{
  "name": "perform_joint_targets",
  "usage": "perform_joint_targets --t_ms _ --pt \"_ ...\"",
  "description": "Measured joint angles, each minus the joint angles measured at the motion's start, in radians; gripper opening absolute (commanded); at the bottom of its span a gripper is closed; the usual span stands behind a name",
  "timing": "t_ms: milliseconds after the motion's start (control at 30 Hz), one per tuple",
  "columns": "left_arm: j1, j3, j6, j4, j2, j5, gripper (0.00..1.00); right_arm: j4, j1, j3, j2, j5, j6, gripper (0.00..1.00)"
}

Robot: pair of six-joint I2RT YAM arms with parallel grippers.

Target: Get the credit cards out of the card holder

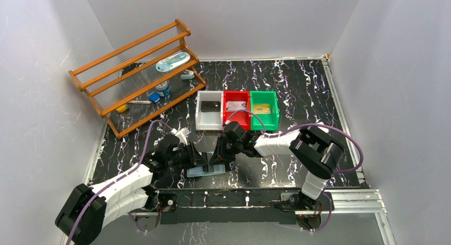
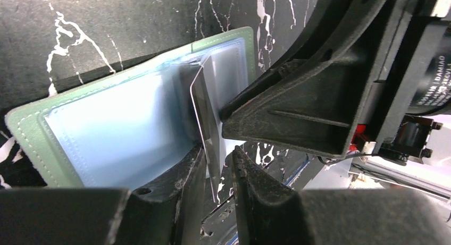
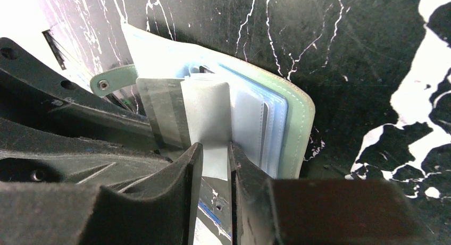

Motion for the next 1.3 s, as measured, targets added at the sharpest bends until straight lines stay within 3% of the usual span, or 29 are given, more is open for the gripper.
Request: perform_joint_targets --t_ms 400,667,900,1300 --pt "0.0 -0.002 -0.024 0.017 0.021 0.002 0.0 0.018 0.0 -0.012 -0.002 0.004 0.032 0.32" --pt "0.002 0.034 -0.015 -0.043 0.039 -0.018 0.0 0.03 0.0 -0.024 -0.009 0.011 0.037 0.32" --pt "0.0 0.1 0.032 -0.219 -0.041 -0.094 0.0 0.014 0.003 -0.024 -0.022 0.037 0.035 0.33" --pt "0.001 0.161 0.113 -0.332 -0.153 -0.194 0.0 -0.052 0.006 -0.061 -0.195 0.11 -0.049 0.38"
